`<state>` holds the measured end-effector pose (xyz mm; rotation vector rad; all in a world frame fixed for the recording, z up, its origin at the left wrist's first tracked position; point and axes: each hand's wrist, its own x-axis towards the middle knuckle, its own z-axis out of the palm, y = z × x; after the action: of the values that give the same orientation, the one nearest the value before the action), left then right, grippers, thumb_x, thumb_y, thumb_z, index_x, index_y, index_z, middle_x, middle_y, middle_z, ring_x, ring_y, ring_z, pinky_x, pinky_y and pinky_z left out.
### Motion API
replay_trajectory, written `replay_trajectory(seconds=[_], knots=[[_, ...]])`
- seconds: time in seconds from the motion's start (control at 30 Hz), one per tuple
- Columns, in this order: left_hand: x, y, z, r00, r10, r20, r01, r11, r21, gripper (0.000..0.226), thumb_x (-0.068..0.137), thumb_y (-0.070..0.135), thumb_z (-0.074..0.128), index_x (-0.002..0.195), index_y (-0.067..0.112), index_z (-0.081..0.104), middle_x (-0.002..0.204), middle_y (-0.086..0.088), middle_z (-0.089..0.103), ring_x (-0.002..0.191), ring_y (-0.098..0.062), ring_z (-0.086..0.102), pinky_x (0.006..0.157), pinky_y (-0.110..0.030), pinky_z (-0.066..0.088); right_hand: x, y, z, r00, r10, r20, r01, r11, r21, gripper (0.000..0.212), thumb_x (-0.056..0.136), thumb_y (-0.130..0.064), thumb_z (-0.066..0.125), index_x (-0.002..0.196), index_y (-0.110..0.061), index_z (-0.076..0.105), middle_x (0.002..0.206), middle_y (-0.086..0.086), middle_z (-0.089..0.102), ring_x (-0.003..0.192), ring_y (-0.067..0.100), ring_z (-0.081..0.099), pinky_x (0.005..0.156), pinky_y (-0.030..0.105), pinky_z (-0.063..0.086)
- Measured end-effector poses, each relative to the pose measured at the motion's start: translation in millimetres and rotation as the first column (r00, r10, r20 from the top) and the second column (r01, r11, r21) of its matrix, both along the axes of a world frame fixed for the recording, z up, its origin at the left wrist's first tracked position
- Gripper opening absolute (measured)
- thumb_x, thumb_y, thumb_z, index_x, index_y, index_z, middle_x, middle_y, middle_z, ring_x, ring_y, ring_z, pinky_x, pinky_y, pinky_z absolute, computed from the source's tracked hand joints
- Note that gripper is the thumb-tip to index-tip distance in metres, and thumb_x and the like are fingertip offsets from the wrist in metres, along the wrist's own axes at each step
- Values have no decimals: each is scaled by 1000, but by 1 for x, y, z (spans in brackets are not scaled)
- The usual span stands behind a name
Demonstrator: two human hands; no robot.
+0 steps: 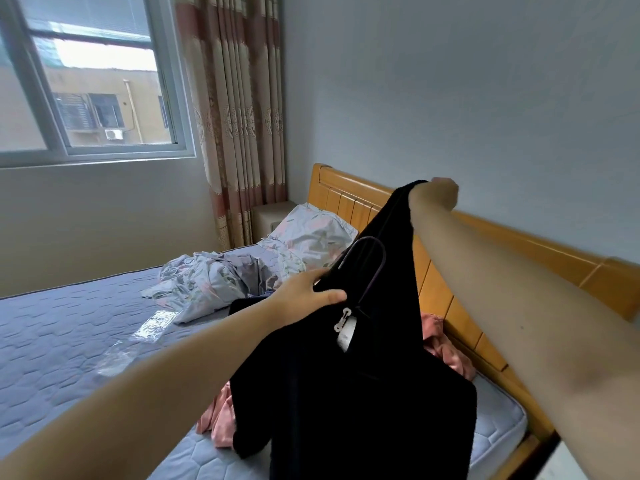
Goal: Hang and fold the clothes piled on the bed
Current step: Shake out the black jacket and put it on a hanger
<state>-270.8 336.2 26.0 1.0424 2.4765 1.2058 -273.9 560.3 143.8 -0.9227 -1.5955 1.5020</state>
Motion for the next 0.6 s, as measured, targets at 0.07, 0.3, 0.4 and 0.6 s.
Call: replay_trajectory(seconds=[0.07, 0.3, 0.4, 0.6], knots=[[1, 4, 2, 997, 62, -42, -59, 995, 79, 43, 96, 36, 51, 138, 24, 48, 128, 14, 54, 119, -2, 47, 96, -18, 32, -2, -7, -13, 959, 248, 135, -250, 968, -7, 33, 89, 4, 51, 122, 4, 53, 116, 15, 61, 92, 25, 62, 84, 31, 53], [-5, 5, 4, 984, 167, -54, -162, 983, 87, 43, 97, 29, 51, 139, 21, 49, 133, -7, 58, 125, -24, 51, 107, -33, 36, 27, -3, -67, 202, 744, 637, -846, 460, -270, 34, 99, -35, 45, 102, -5, 60, 89, 12, 66, 72, 21, 67, 72, 35, 55], [-11, 1, 2, 977, 212, -29, -207, 971, 118, 39, 96, 26, 53, 134, 19, 54, 134, 0, 57, 122, -16, 53, 102, -25, 36, 32, 8, -82, -43, 526, 849, -820, 467, -331, 58, 98, -54, 35, 102, -1, 60, 80, 11, 63, 70, 23, 62, 76, 41, 52], [-15, -1, 2, 967, 252, -31, -247, 961, 123, 37, 94, 21, 52, 131, 21, 57, 133, 5, 58, 118, -14, 56, 99, -24, 37, 46, 12, -80, -176, 688, 704, -806, 310, -504, 21, 95, -18, 55, 104, 0, 61, 76, 6, 57, 65, 14, 56, 64, 26, 47]])
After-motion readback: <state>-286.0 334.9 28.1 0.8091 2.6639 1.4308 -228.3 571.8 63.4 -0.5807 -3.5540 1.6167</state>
